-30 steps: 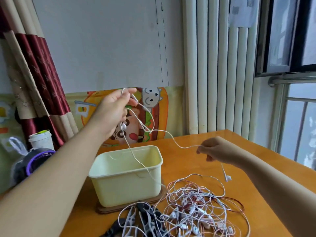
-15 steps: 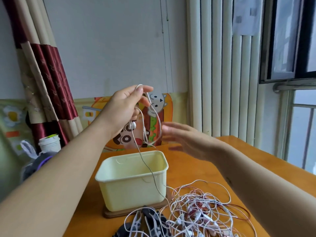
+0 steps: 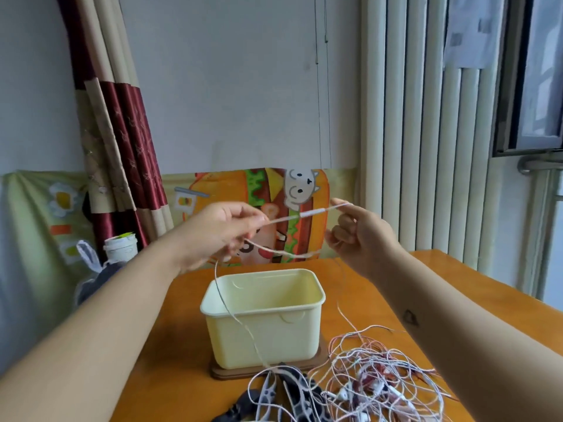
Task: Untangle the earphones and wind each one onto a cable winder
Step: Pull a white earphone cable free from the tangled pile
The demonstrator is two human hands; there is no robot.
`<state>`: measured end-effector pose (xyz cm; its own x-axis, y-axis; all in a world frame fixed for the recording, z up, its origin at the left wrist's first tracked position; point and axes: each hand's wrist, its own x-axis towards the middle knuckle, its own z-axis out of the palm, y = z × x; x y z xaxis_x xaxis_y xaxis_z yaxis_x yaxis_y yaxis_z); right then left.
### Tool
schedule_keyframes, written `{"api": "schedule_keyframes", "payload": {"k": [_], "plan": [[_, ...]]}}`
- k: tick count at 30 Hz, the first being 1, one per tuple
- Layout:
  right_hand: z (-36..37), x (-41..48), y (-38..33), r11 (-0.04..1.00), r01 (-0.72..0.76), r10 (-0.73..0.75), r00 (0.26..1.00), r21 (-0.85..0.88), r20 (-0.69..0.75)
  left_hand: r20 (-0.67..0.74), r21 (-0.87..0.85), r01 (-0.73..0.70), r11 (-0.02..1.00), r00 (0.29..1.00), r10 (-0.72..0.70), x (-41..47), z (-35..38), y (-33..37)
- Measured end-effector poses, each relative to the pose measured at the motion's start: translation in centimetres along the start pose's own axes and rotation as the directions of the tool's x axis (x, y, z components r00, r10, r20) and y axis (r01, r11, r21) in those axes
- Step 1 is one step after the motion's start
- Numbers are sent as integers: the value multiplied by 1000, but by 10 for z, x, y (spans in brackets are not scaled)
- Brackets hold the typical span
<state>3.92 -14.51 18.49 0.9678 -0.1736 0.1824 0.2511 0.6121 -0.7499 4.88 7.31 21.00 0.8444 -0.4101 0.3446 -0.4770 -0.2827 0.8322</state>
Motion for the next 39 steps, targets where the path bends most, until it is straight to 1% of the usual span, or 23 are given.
{"api": "schedule_keyframes", "payload": {"k": [3, 5, 7, 9, 11, 12, 14, 15, 17, 18, 19, 21, 24, 26, 27, 28, 29, 30, 32, 33, 34, 36, 39], "plan": [[1, -2, 6, 989, -85, 82, 996, 117, 25, 107, 41, 97, 994, 989, -100, -7, 0, -20], [-2, -2, 3, 977, -113, 105, 993, 179, 56, 167, 91, 143, 986, 974, -156, -11, -2, -32], [-4, 0, 2, 980, -103, 92, 993, 169, 71, 180, 125, 165, 978, 966, -186, -17, -5, -44], [-3, 1, 2, 997, -51, 46, 996, 65, 82, 107, 124, 156, 980, 980, -169, -21, -10, -50], [-4, 0, 5, 981, 23, -7, 997, -195, 83, -36, 39, 146, 989, 989, -144, -21, -16, -51], [-4, -1, 9, 927, 59, -29, 996, -370, 85, -103, -33, 129, 991, 986, -132, -21, -20, -51], [-7, -4, 16, 740, 91, -21, 993, -667, 112, -192, -157, 63, 986, 977, -93, -20, -27, -48], [-9, -6, 19, 630, 88, 28, 990, -771, 135, -217, -196, 28, 980, 974, -71, -20, -28, -46], [-13, -12, 24, 393, 86, 214, 960, -916, 182, -247, -230, -24, 973, 968, -35, -21, -29, -41], [-14, -16, 26, 282, 102, 313, 930, -954, 192, -257, -235, -43, 971, 966, -19, -21, -28, -38], [-14, -19, 30, 207, 126, 389, 900, -970, 199, -264, -236, -61, 970, 964, -4, -22, -26, -35], [-10, -26, 41, 120, 196, 460, 858, -973, 229, -268, -245, -102, 964, 963, 33, -21, -21, -28], [-2, -33, 64, 28, 311, 382, 875, -950, 297, -256, -254, -160, 954, 962, 93, -21, -10, -16], [2, -35, 79, -4, 336, 332, 889, -942, 316, -247, -250, -191, 949, 961, 128, -20, -2, -8], [4, -36, 86, 7, 351, 317, 887, -936, 335, -246, -242, -207, 948, 958, 146, -20, 1, -4], [5, -35, 92, 50, 369, 291, 884, -928, 367, -244, -232, -224, 946, 955, 167, -20, 4, -1], [6, -35, 95, 126, 362, 263, 885, -924, 383, -244, -222, -245, 944, 951, 190, -19, 6, 2], [6, -34, 98, 236, 329, 245, 891, -914, 383, -249, -215, -268, 939, 945, 213, -19, 8, 5], [6, -33, 102, 532, 202, 248, 891, -823, 379, -289, -206, -319, 925, 923, 254, -20, 10, 9], [4, -33, 102, 649, 126, 264, 887, -750, 378, -325, -199, -344, 918, 906, 270, -20, 9, 10], [2, -32, 101, 714, 78, 267, 889, -696, 373, -371, -184, -371, 910, 884, 285, -20, 6, 10], [-8, -28, 97, 743, 58, 212, 924, -667, 318, -488, -135, -427, 894, 814, 315, -19, -3, 7], [-28, -18, 84, 681, 89, 95, 974, -727, 208, -657, -77, -456, 887, 692, 299, -17, -29, -8]]}}
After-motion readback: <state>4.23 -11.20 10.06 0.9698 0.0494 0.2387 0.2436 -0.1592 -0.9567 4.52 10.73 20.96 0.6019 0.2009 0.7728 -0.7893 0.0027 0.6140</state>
